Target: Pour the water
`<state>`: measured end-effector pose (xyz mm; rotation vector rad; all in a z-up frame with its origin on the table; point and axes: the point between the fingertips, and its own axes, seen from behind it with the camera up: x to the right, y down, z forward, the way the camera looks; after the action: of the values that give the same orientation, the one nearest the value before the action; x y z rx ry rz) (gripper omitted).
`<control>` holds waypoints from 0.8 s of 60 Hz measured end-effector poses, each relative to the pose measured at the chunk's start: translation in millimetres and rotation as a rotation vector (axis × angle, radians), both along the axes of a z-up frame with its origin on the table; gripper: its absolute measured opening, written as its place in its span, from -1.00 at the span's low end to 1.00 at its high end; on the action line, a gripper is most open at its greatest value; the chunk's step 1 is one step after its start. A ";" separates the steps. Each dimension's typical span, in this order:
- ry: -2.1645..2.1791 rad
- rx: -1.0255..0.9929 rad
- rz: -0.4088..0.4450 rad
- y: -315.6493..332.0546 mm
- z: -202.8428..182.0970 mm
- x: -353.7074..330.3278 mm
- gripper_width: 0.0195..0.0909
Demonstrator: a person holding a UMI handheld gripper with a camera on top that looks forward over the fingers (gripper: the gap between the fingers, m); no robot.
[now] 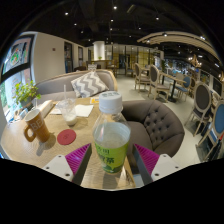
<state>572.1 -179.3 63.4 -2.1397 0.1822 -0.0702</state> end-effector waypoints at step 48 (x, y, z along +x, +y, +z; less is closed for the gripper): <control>-0.303 0.060 0.012 49.1 65.2 -22.0 -0.37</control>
<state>550.1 -130.3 128.5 -2.0406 -0.0059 -0.3751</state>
